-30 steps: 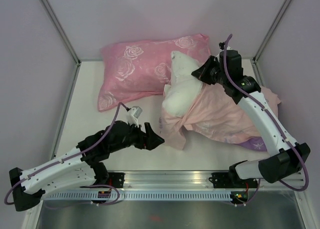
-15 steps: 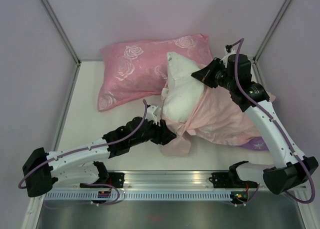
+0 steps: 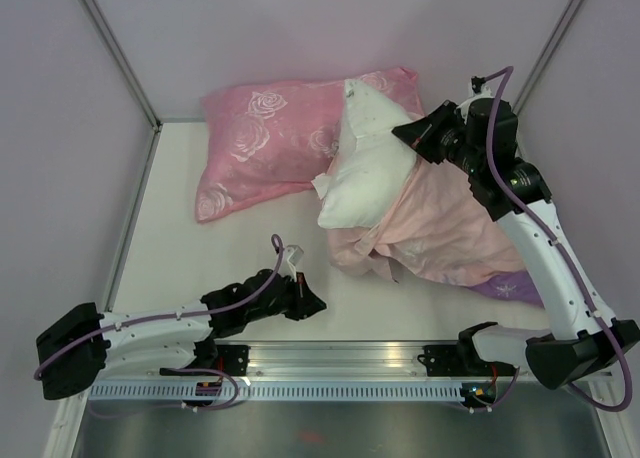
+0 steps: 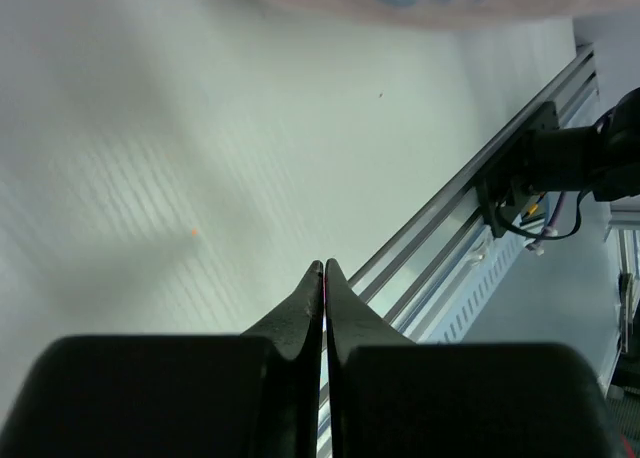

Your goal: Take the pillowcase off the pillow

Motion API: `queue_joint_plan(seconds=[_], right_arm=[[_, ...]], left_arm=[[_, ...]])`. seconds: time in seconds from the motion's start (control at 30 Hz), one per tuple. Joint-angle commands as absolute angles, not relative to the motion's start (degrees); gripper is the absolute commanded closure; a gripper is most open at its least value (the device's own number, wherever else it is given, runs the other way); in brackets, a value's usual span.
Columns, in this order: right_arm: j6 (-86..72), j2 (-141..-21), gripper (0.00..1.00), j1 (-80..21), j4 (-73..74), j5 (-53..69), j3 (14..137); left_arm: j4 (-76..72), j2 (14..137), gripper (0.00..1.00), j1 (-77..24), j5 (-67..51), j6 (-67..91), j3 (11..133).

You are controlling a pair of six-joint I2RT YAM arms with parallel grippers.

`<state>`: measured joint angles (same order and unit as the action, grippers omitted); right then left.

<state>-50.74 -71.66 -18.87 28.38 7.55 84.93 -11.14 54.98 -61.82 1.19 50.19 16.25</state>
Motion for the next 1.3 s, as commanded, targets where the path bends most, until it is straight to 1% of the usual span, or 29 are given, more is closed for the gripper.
queue_joint_plan(seconds=[0.0, 0.03, 0.1, 0.13, 0.17, 0.2, 0.23, 0.27, 0.3, 0.4, 0.43, 0.5, 0.67, 0.83, 0.9, 1.0, 1.1, 1.27], right_arm=[[-54.32, -70.75, 1.0, -18.37, 17.23, 9.48, 89.21], [-52.66, -71.8, 1.0, -18.37, 17.4, 13.84, 89.12], [-49.41, -73.29, 1.0, -18.46, 19.67, 18.7, 88.77], [-47.83, -73.47, 1.0, -18.54, 20.82, 21.85, 87.64], [-43.98, -73.56, 1.0, -18.89, 21.87, 23.28, 86.67], [-42.21, -73.13, 1.0, -18.9, 24.23, 23.99, 85.7], [-40.36, -72.69, 1.0, -18.9, 25.21, 24.08, 83.34], [-38.17, -72.08, 1.0, -18.98, 25.75, 24.08, 81.84], [-37.27, -70.77, 1.0, -18.98, 26.1, 24.34, 79.04], [-37.7, -69.09, 1.0, -18.98, 23.65, 28.72, 73.76], [-38.14, -68.82, 1.0, -19.16, 22.86, 30.05, 72.78], [-38.67, -68.03, 1.0, -19.6, 22.06, 31.11, 71.46], [-38.76, -66.1, 1.0, -21.97, 22.41, 31.38, 70.49], [-39.72, -65.57, 1.0, -24.25, 22.24, 30.32, 70.58], [-39.9, -65.83, 1.0, -25.04, 21.89, 29.71, 70.75], [-39.64, -66.0, 1.0, -27.94, 22.23, 27.87, 70.58], [-39.46, -65.92, 1.0, -29.87, 22.41, 26.55, 70.05], [-40.25, -64.87, 1.0, -31.72, 21.45, 24.61, 67.42]], left_arm=[[-9.33, 52.48, 0.98, -62.75, 2.73, 54.23, 16.08], [-7.58, 50.3, 0.98, -62.75, 1.68, 52.31, 16.78], [-0.4, 44.86, 0.78, -62.84, 0.88, 50.37, 20.99], [3.22, 42.3, 0.7, -62.84, 0.88, 48.19, 22.83], [5.69, 40.01, 0.53, -62.84, 0.97, 47.03, 26.51], [10.32, 37.82, 0.44, -62.84, 1.66, 45.89, 28.28], [11.5, 33.7, 0.36, -62.84, 1.93, 43.79, 29.78], [12.3, 32.44, 0.13, -62.84, 1.93, 42.81, 32.06], [11.87, 31.47, 0.01, -62.84, 1.06, 41.76, 32.86], [12.04, 33.56, 0.0, -62.84, 0.26, 37.28, 36.03], [12.39, 36.79, 0.0, -62.84, -0.95, 37.09, 37.34], [12.39, 39.36, 0.0, -62.84, -0.26, 37.53, 37.97], [1.33, 42.88, 0.0, -62.84, -3.85, 39.2, 34.45], [0.88, 49.47, 0.0, -62.84, -7.2, 39.02, 37.7], [-2.36, 51.14, 0.0, -62.84, -8.17, 39.64, 37.97], [-6.15, 52.81, 0.0, -62.84, -9.84, 39.81, 39.19], [-5.98, 54.49, 0.0, -62.84, -10.63, 38.94, 42.35], [-7.82, 55.37, 0.0, -62.84, -11.07, 38.85, 43.85]])
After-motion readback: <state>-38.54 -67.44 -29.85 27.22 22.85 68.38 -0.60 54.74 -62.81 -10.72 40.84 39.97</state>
